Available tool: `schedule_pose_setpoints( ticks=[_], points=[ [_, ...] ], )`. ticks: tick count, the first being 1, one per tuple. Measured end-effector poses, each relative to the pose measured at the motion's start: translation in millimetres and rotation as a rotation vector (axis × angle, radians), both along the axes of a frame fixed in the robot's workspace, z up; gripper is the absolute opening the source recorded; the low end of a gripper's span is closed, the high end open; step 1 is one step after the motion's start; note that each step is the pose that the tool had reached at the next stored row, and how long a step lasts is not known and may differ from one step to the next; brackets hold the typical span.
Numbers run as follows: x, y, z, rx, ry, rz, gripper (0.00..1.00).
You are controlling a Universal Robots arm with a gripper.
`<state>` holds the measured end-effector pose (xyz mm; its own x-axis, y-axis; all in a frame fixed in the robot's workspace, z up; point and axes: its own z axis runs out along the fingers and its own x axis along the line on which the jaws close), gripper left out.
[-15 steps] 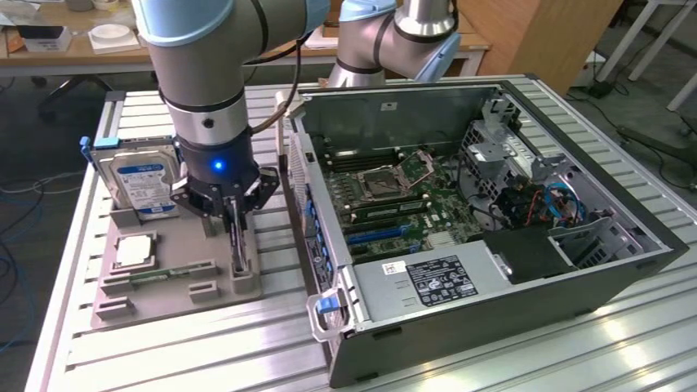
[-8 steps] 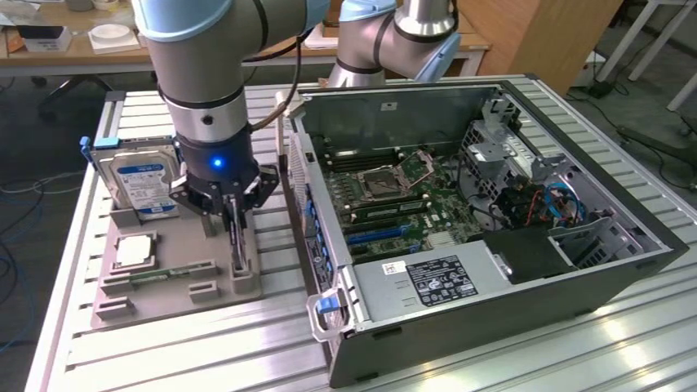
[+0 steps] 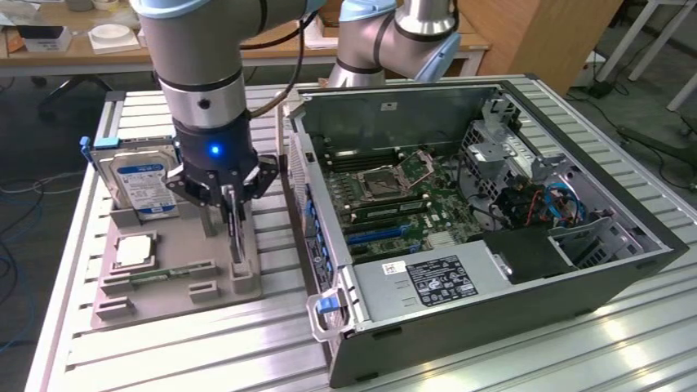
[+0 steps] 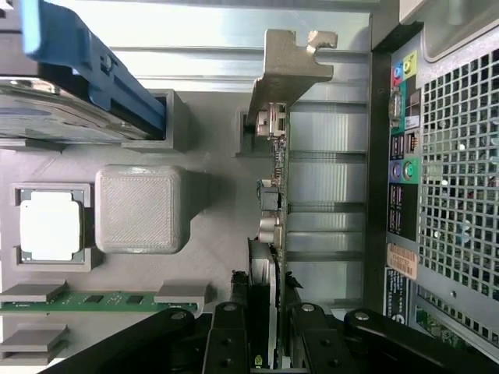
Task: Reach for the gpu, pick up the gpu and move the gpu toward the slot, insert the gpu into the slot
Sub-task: 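Pick up the gpu and move the gpu toward the slot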
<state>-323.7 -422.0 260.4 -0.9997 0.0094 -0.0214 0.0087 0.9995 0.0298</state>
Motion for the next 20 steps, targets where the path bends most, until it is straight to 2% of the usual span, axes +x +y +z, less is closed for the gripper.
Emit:
schedule_pose_setpoints(
  ticks=[9,20],
  points=[
    [0.0,0.0,24.5,0.0,0.0001,0.0,0.27],
    [0.0,0.0,36.4,0.0,0.0001,0.0,0.27]
  ],
)
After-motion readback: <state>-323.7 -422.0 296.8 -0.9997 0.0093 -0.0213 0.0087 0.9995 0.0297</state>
